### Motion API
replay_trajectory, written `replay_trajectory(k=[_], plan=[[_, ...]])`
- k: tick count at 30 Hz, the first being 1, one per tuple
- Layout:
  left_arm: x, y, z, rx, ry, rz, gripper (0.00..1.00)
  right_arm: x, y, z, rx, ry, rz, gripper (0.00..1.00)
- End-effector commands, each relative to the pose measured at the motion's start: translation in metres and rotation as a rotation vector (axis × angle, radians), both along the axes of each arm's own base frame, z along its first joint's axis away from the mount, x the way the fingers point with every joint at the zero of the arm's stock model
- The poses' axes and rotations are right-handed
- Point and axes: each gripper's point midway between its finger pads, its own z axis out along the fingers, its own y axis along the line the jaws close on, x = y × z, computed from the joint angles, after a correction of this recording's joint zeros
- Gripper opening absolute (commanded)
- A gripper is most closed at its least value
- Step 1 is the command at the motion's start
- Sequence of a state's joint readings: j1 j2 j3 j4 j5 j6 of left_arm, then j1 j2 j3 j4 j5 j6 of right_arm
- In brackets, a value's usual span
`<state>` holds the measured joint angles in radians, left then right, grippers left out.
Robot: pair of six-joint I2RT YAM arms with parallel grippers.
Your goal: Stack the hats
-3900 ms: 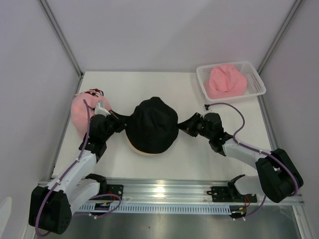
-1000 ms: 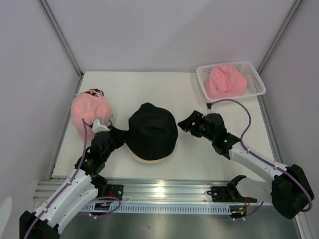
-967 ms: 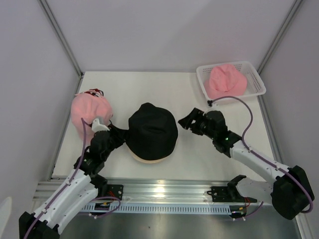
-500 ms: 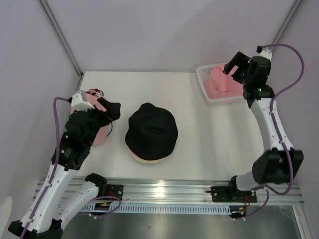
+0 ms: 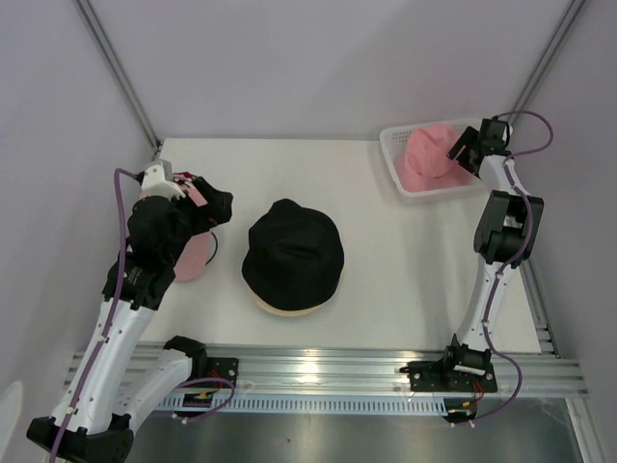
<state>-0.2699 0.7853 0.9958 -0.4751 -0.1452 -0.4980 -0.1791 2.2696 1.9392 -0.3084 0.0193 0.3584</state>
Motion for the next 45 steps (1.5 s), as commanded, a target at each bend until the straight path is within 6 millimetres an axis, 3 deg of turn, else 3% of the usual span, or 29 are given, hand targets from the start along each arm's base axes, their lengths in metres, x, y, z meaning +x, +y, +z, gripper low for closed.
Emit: replay_trajectory(k=[1, 9, 12, 13, 15, 16, 17, 19, 20, 22, 23, 24, 26, 27, 31, 34, 35, 36, 37, 40, 41, 43, 44, 45], plan=[[0.007, -0.002, 0.013, -0.043, -0.062, -0.005, 1.0, 0.029, 0.001, 0.031, 0.015, -0.116, 0.027, 0.8], [0.028, 0.001, 0.001, -0.07, -0.014, 0.025, 0.99, 0.049, 0.002, -0.011, 0.048, -0.102, 0.039, 0.73], [0.032, -0.001, -0.003, -0.082, 0.002, 0.02, 1.0, 0.053, 0.006, -0.017, 0.077, -0.116, 0.046, 0.61], [0.032, -0.002, -0.004, -0.087, 0.006, 0.019, 0.99, 0.054, 0.007, -0.02, 0.084, -0.119, 0.048, 0.48], [0.033, -0.001, -0.004, -0.09, 0.005, 0.022, 1.0, 0.055, 0.009, -0.02, 0.093, -0.129, 0.049, 0.34], [0.033, -0.002, -0.004, -0.091, 0.005, 0.022, 1.0, 0.054, 0.01, -0.015, 0.094, -0.135, 0.051, 0.16], [0.033, -0.002, -0.002, -0.092, 0.0, 0.022, 1.0, 0.054, 0.01, -0.011, 0.092, -0.141, 0.05, 0.05], [0.032, -0.001, -0.001, -0.091, -0.006, 0.019, 1.0, 0.05, 0.011, 0.0, 0.092, -0.146, 0.052, 0.0], [0.032, -0.001, 0.001, -0.089, -0.011, 0.02, 1.0, 0.045, 0.014, 0.023, 0.09, -0.173, 0.065, 0.0], [0.03, -0.002, 0.005, -0.076, -0.027, 0.004, 1.0, 0.035, 0.023, 0.045, 0.084, -0.197, 0.105, 0.0], [0.03, -0.002, 0.007, -0.07, -0.034, -0.001, 0.99, 0.027, 0.029, 0.09, 0.075, -0.264, 0.126, 0.0], [0.029, -0.003, 0.008, -0.065, -0.039, -0.012, 1.0, 0.022, 0.034, 0.109, 0.085, -0.291, 0.148, 0.0], [0.026, -0.005, 0.012, -0.053, -0.046, -0.033, 0.99, 0.008, 0.056, 0.151, 0.14, -0.347, 0.231, 0.0], [0.025, -0.007, 0.015, -0.053, -0.05, -0.045, 1.0, -0.005, 0.069, 0.19, 0.151, -0.403, 0.275, 0.0], [0.017, -0.022, 0.026, -0.048, -0.065, -0.148, 1.0, -0.048, 0.122, 0.272, 0.205, -0.512, 0.42, 0.0], [0.007, -0.031, 0.033, -0.049, -0.066, -0.22, 0.99, -0.085, 0.165, 0.307, 0.226, -0.517, 0.518, 0.0], [-0.001, -0.034, 0.04, -0.047, -0.068, -0.248, 0.99, -0.107, 0.183, 0.33, 0.258, -0.554, 0.549, 0.0], [-0.005, -0.035, 0.042, -0.049, -0.068, -0.257, 0.99, -0.106, 0.189, 0.325, 0.302, -0.554, 0.562, 0.0], [-0.009, -0.035, 0.045, -0.043, -0.076, -0.268, 0.99, -0.13, 0.209, 0.33, 0.361, -0.562, 0.633, 0.0], [-0.023, -0.034, 0.058, -0.038, -0.121, -0.28, 1.0, -0.168, 0.272, 0.355, 0.447, -0.618, 0.752, 0.0], [-0.026, -0.033, 0.06, -0.036, -0.128, -0.28, 1.0, -0.185, 0.284, 0.367, 0.438, -0.635, 0.777, 0.0], [-0.032, -0.029, 0.064, -0.039, -0.147, -0.263, 1.0, -0.203, 0.305, 0.368, 0.438, -0.635, 0.804, 0.0], [-0.033, -0.027, 0.063, -0.043, -0.146, -0.25, 1.0, -0.23, 0.326, 0.381, 0.469, -0.661, 0.859, 0.0], [-0.033, -0.025, 0.058, -0.046, -0.134, -0.233, 0.99, -0.243, 0.336, 0.395, 0.52, -0.714, 0.883, 0.0]])
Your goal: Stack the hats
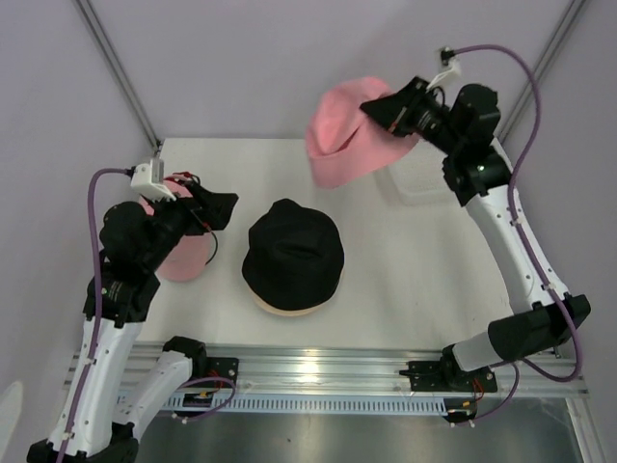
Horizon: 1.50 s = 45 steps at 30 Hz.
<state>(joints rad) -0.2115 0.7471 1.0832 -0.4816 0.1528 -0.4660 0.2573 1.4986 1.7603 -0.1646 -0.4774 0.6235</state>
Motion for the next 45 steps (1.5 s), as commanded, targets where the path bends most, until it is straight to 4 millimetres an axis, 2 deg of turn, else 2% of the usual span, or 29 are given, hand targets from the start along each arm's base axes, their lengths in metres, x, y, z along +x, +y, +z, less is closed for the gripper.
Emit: replay_trajectory(k=[1, 2, 3, 4, 5, 6, 7, 9, 13, 16, 21, 22, 23, 24, 26, 27, 32, 35, 36, 37, 40, 41, 42, 44, 45], plan=[[-0.009, 0.013, 0.009, -0.006, -0.029, 0.059, 1.0, -0.041, 0.036, 0.007, 0.106, -0.006, 0.109, 0.0], [-0.009, 0.017, 0.008, -0.009, -0.028, 0.083, 0.99, -0.058, 0.054, 0.01, 0.138, -0.024, 0.162, 0.0], [-0.009, 0.021, -0.001, -0.004, -0.015, 0.106, 0.99, -0.078, 0.056, 0.029, 0.184, -0.088, 0.189, 0.0], [-0.008, 0.03, -0.002, 0.013, -0.024, 0.153, 1.0, -0.084, 0.065, 0.013, 0.196, -0.05, 0.217, 0.0], [-0.012, 0.038, -0.006, 0.032, -0.015, 0.191, 0.99, -0.099, 0.077, 0.014, 0.216, -0.056, 0.266, 0.0], [-0.015, 0.045, -0.009, 0.047, -0.009, 0.221, 1.0, -0.11, 0.081, 0.015, 0.227, -0.056, 0.294, 0.0], [-0.018, 0.052, -0.011, 0.063, -0.006, 0.252, 0.99, -0.116, 0.088, 0.005, 0.234, -0.022, 0.319, 0.0], [-0.028, 0.065, -0.018, 0.077, 0.001, 0.315, 0.99, -0.136, 0.103, 0.002, 0.242, -0.008, 0.379, 0.0], [-0.037, 0.072, -0.02, 0.058, -0.021, 0.348, 0.99, -0.154, 0.122, -0.021, 0.222, 0.057, 0.44, 0.0], [-0.034, 0.073, -0.025, 0.058, -0.007, 0.358, 0.99, -0.158, 0.126, -0.027, 0.239, 0.096, 0.463, 0.0], [-0.028, 0.068, -0.019, 0.041, -0.021, 0.341, 0.99, -0.165, 0.123, 0.007, 0.303, 0.038, 0.473, 0.0], [-0.026, 0.068, -0.016, 0.035, -0.03, 0.342, 1.0, -0.165, 0.121, 0.025, 0.318, 0.003, 0.451, 0.0], [-0.026, 0.068, -0.015, 0.031, -0.033, 0.344, 1.0, -0.163, 0.124, 0.026, 0.306, 0.012, 0.439, 0.0], [-0.025, 0.068, -0.014, 0.028, -0.037, 0.343, 0.99, -0.163, 0.122, 0.042, 0.308, -0.03, 0.42, 0.0], [-0.023, 0.068, -0.011, 0.021, -0.046, 0.345, 0.99, -0.158, 0.127, 0.046, 0.296, -0.018, 0.415, 0.0], [-0.023, 0.068, -0.012, 0.019, -0.043, 0.345, 0.99, -0.161, 0.125, 0.062, 0.308, -0.051, 0.417, 0.0], [-0.024, 0.075, -0.009, 0.022, -0.053, 0.381, 1.0, -0.17, 0.142, 0.072, 0.304, -0.052, 0.435, 0.0], [-0.027, 0.084, -0.011, 0.04, -0.051, 0.424, 1.0, -0.171, 0.158, 0.055, 0.282, 0.003, 0.468, 0.0], [-0.031, 0.087, -0.003, 0.039, -0.072, 0.436, 1.0, -0.17, 0.163, 0.044, 0.265, 0.027, 0.473, 0.0], [-0.033, 0.09, -0.003, 0.046, -0.07, 0.451, 0.99, -0.17, 0.167, 0.035, 0.248, 0.046, 0.476, 0.0], [-0.044, 0.103, 0.008, 0.061, -0.111, 0.503, 1.0, -0.164, 0.175, -0.022, 0.123, 0.159, 0.454, 0.0], [-0.045, 0.104, 0.009, 0.065, -0.118, 0.507, 1.0, -0.162, 0.175, -0.035, 0.094, 0.176, 0.443, 0.0], [-0.047, 0.105, 0.01, 0.066, -0.127, 0.51, 1.0, -0.159, 0.175, -0.061, 0.042, 0.193, 0.429, 0.0], [-0.05, 0.103, 0.01, 0.063, -0.134, 0.495, 0.99, -0.158, 0.173, -0.083, 0.003, 0.195, 0.419, 0.0], [-0.049, 0.099, 0.008, 0.056, -0.129, 0.478, 0.99, -0.158, 0.173, -0.108, -0.021, 0.237, 0.42, 0.0]])
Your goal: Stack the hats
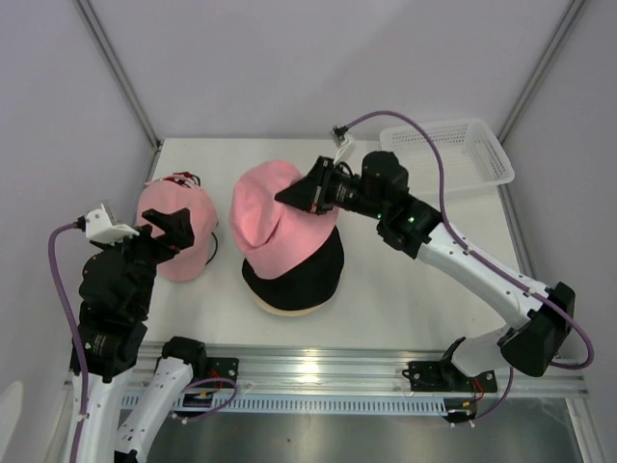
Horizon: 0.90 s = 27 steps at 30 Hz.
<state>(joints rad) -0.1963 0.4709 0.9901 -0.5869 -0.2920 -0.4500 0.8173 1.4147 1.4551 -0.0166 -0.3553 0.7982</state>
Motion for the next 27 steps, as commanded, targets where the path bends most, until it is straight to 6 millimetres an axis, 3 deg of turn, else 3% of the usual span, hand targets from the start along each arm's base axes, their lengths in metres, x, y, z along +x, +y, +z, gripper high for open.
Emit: replay_trajectory(k=[1, 2, 3, 5, 10, 14, 18, 19, 20, 21, 23, 24, 26, 27], plan=[[-0.003, 0.004, 0.012, 0.014, -0.039, 0.009, 1.0, 0.002, -0.006, -0.047, -0.087, 0.013, -0.004, 0.0], [-0.002, 0.001, 0.007, 0.012, -0.029, -0.001, 1.0, -0.002, -0.007, -0.046, -0.064, 0.004, 0.015, 0.0], [0.0, 0.0, 0.005, 0.008, -0.023, -0.009, 0.99, -0.006, -0.009, -0.061, -0.08, 0.026, 0.038, 0.0], [0.005, -0.009, -0.002, 0.004, -0.003, -0.053, 1.0, -0.01, -0.014, -0.069, -0.104, 0.023, 0.037, 0.0], [0.016, -0.038, -0.006, -0.011, 0.019, -0.198, 0.99, -0.003, -0.04, -0.11, -0.247, 0.055, -0.09, 0.0], [0.019, -0.044, -0.008, -0.018, 0.031, -0.23, 0.99, -0.003, -0.065, -0.115, -0.283, 0.047, -0.182, 0.0], [0.021, -0.049, -0.007, -0.024, 0.025, -0.252, 0.99, -0.008, -0.078, -0.091, -0.238, 0.008, -0.207, 0.02], [0.021, -0.051, -0.007, -0.026, 0.025, -0.261, 0.99, -0.011, -0.08, -0.086, -0.229, -0.002, -0.205, 0.09], [0.021, -0.052, -0.008, -0.029, 0.03, -0.269, 0.99, -0.013, -0.08, -0.082, -0.227, -0.013, -0.197, 0.39], [0.023, -0.053, -0.009, -0.031, 0.032, -0.269, 0.99, -0.013, -0.082, -0.082, -0.233, -0.014, -0.201, 0.54], [0.023, -0.06, -0.015, -0.04, 0.048, -0.307, 0.98, -0.011, -0.087, -0.092, -0.268, 0.006, -0.226, 0.65], [0.024, -0.061, -0.019, -0.044, 0.061, -0.31, 0.98, -0.01, -0.091, -0.095, -0.278, 0.019, -0.245, 0.75], [0.027, -0.062, -0.026, -0.057, 0.08, -0.309, 0.98, -0.006, -0.108, -0.105, -0.296, 0.051, -0.318, 0.89], [0.028, -0.063, -0.028, -0.065, 0.082, -0.31, 0.98, -0.005, -0.114, -0.107, -0.283, 0.077, -0.346, 0.91]])
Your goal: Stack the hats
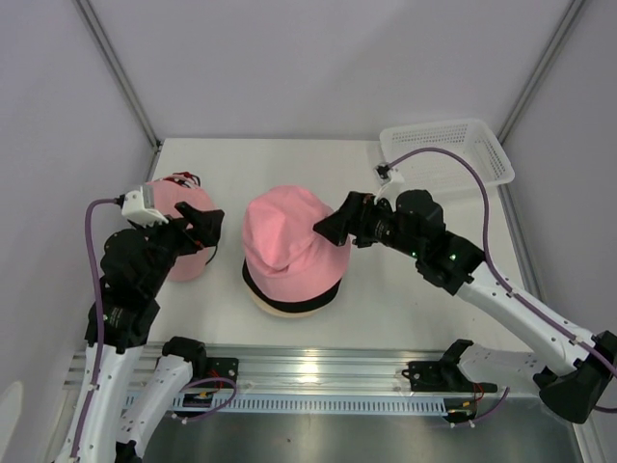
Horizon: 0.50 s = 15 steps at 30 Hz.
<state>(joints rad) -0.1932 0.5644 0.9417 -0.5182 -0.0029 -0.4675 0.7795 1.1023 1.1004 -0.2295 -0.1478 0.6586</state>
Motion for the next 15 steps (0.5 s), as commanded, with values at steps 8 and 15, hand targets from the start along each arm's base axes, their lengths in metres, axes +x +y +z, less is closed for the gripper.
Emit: replay_trajectory(k=[8, 15], plan=[[0.009, -0.019, -0.01, -0.095, 0.01, -0.074, 0.97, 0.006, -0.057, -0.049, 0.137, 0.163, -0.31, 0.92], [0.01, -0.028, -0.015, -0.104, 0.028, -0.121, 0.97, 0.009, -0.044, -0.07, 0.198, 0.209, -0.291, 0.82]])
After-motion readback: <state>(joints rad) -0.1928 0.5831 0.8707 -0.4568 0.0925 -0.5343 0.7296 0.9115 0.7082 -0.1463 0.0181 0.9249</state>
